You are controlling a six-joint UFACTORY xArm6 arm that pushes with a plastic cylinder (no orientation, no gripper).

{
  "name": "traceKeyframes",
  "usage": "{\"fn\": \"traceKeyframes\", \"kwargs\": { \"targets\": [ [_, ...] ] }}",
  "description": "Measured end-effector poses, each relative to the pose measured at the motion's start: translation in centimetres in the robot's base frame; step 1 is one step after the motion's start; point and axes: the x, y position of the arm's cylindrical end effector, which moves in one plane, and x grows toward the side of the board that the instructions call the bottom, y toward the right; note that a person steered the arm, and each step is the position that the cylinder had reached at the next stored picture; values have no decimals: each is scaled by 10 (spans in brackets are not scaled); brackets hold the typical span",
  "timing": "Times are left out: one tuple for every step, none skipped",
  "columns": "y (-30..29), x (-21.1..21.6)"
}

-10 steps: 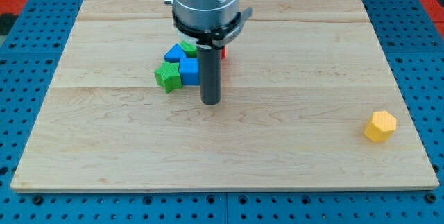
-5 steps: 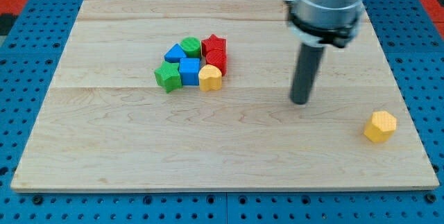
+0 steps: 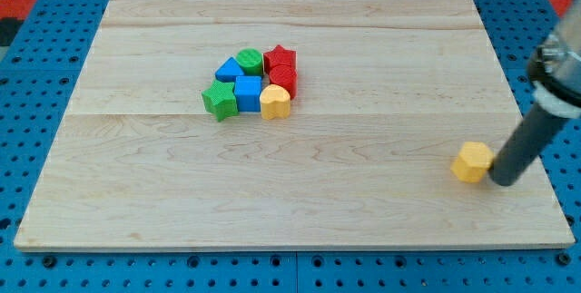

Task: Push the yellow hexagon to the yellow heart

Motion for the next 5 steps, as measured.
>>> {"fn": "traceKeyframes", "kwargs": {
  "targets": [
    [-15,-11],
    [-14,-35],
    [-37,-41],
    [-69,-43],
    [-84,-56]
  ]
}}
